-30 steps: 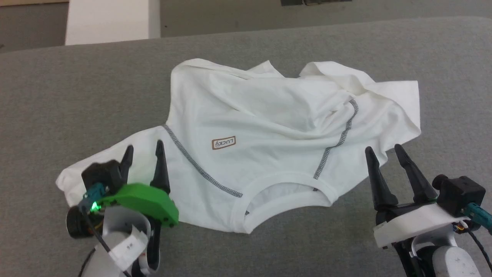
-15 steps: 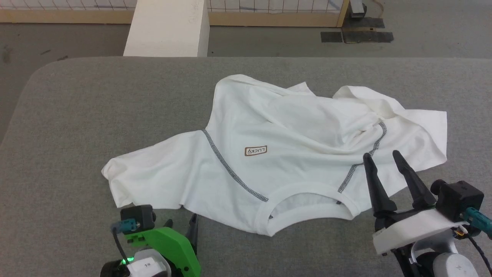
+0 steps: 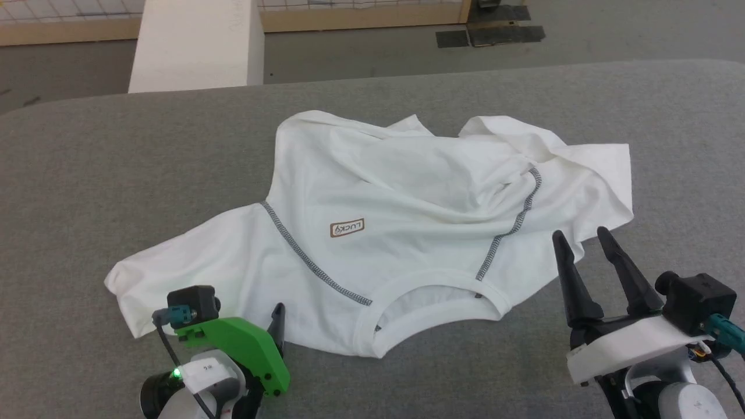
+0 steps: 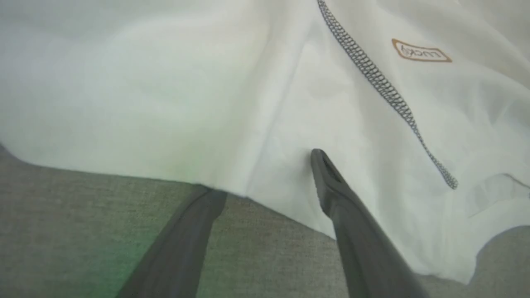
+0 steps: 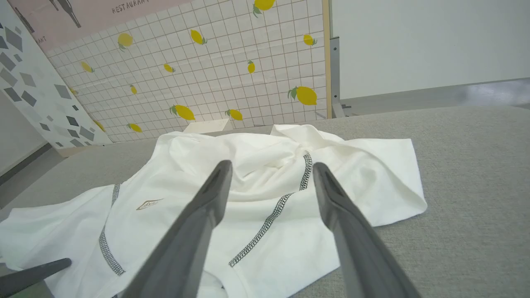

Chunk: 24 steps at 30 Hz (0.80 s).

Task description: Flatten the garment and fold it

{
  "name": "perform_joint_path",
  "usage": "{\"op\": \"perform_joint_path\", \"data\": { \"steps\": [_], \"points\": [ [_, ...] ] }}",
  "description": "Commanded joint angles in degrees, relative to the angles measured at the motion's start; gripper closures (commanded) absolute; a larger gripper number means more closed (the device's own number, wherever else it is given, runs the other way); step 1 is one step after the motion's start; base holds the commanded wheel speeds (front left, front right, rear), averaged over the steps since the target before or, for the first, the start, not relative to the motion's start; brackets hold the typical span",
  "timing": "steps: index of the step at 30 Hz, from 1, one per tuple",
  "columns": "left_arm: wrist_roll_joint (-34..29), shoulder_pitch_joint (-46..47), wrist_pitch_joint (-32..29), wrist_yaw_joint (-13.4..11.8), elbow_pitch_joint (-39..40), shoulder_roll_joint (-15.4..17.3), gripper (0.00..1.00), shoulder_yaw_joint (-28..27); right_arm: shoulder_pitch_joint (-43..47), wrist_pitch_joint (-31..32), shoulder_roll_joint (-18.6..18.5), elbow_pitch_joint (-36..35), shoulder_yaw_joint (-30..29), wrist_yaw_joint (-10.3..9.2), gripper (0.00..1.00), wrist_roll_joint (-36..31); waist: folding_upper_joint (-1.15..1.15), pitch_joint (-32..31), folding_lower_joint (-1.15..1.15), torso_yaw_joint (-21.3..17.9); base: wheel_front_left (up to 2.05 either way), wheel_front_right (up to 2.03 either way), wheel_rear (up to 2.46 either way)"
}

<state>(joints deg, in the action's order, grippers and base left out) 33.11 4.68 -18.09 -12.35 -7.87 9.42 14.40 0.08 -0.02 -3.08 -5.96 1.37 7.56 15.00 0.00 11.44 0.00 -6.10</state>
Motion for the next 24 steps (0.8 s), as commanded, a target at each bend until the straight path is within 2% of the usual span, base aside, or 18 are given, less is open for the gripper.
{"op": "perform_joint_path", "data": {
  "steps": [1, 2, 6, 12, 17, 24],
  "points": [
    [0.4, -0.3, -1.3, 0.7, -1.6, -0.2, 0.75, 1.1, 0.7, 0.0, 0.2, -0.2, -0.2, -0.08, 0.0, -0.1, 0.0, 0.5, 0.0, -0.9, 0.0, 0.0, 0.0],
    [0.5, -0.3, -1.2, 0.9, -1.5, -0.2, 1.0, 1.2, 0.8, 0.2, 0.2, 0.0, -0.4, -0.08, 0.0, -0.1, 0.0, 0.5, 0.0, -1.0, 0.0, 0.0, 0.0],
    [0.4, -0.6, 0.2, 1.3, -0.9, -0.1, 1.0, 1.1, 1.8, 3.1, 0.2, 1.9, -2.5, -0.08, 0.0, 0.9, 0.0, 0.3, 0.0, -0.5, 0.0, 0.0, 0.0],
    [0.1, -1.0, 1.2, 1.2, 0.4, 0.3, 1.0, 1.1, 2.1, 11.4, 0.2, 7.0, -6.4, -0.08, 0.0, 4.4, 0.0, -0.2, 0.0, 1.6, 0.0, 0.0, 0.0],
    [0.5, -0.8, 2.1, 2.2, 1.3, 0.2, 1.0, 1.5, -1.8, 16.6, 0.2, 11.9, -9.6, -0.08, 0.0, 8.4, 0.0, 0.4, 0.0, 3.0, 0.0, 0.0, 0.0],
    [0.5, 0.0, 2.4, 2.8, 1.7, 0.1, 1.0, 2.1, -9.5, 24.3, 0.2, 21.6, -12.8, -0.08, 0.0, 7.8, 0.0, 1.9, 0.0, 4.1, 0.0, 0.0, 0.0]
  ]
}}
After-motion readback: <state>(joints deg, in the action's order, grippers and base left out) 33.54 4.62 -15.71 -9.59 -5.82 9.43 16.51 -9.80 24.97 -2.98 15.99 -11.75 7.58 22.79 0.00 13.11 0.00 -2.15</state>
